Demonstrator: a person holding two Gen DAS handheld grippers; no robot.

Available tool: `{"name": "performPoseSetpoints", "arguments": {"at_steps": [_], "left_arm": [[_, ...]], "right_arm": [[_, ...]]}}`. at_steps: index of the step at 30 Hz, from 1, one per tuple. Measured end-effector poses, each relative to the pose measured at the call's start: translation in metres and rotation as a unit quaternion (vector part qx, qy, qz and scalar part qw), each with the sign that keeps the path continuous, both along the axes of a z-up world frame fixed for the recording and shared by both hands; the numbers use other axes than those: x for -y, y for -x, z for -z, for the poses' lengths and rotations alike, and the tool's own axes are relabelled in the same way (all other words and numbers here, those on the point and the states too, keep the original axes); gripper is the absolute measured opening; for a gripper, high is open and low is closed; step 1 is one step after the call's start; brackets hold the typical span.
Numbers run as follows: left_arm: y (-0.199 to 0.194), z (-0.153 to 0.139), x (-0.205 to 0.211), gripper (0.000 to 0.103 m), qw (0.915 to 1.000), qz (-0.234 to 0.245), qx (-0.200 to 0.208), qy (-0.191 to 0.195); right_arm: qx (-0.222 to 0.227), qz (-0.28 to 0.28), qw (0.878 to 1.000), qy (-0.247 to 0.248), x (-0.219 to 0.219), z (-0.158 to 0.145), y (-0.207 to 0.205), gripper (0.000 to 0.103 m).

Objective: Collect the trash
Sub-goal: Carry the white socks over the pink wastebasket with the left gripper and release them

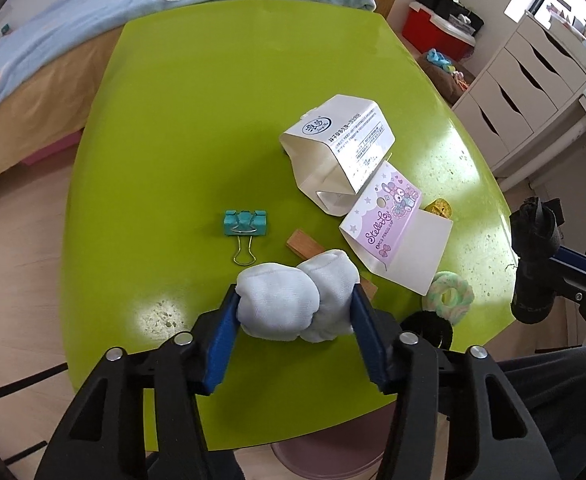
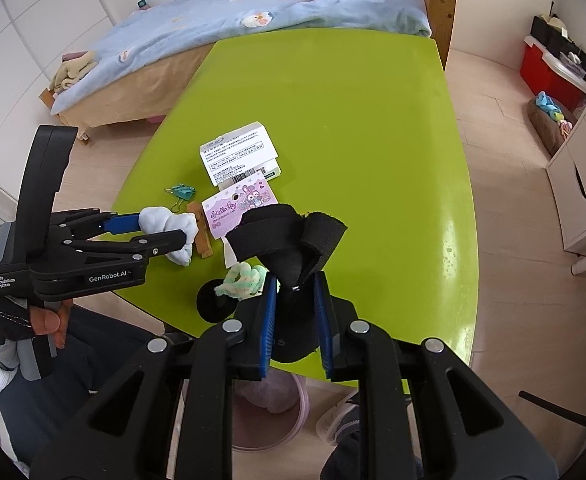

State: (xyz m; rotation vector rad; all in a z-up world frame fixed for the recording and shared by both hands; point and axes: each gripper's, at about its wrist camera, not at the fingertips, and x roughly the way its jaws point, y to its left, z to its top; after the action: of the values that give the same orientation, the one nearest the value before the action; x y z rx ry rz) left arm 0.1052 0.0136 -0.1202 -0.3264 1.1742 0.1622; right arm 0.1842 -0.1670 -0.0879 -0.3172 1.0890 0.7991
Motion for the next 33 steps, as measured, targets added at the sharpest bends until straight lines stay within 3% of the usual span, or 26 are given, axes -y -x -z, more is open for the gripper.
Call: {"name": "performPoseSetpoints", "arguments": {"at_steps": [6, 21, 33], "left_arm": [[0.006, -0.010, 0.001, 0.037, 0.9998, 0.005, 0.019, 0.001], [0.062, -0.073, 0.026, 0.036, 0.9952, 0.035, 0.088, -0.026], [0.118, -0.081, 0.060, 0.036, 0.9932, 0.053, 0.101, -0.024]], "right_arm": [[0.003, -0.001, 1.000, -0.004, -0.002, -0.001, 0.002, 0.018], [0.017, -0.011, 0.999, -0.035, 0.017, -0.030, 0.047, 0.019], [0.009, -0.032, 0.998, -0.045, 0.042, -0.034, 0.108, 0.019]]}}
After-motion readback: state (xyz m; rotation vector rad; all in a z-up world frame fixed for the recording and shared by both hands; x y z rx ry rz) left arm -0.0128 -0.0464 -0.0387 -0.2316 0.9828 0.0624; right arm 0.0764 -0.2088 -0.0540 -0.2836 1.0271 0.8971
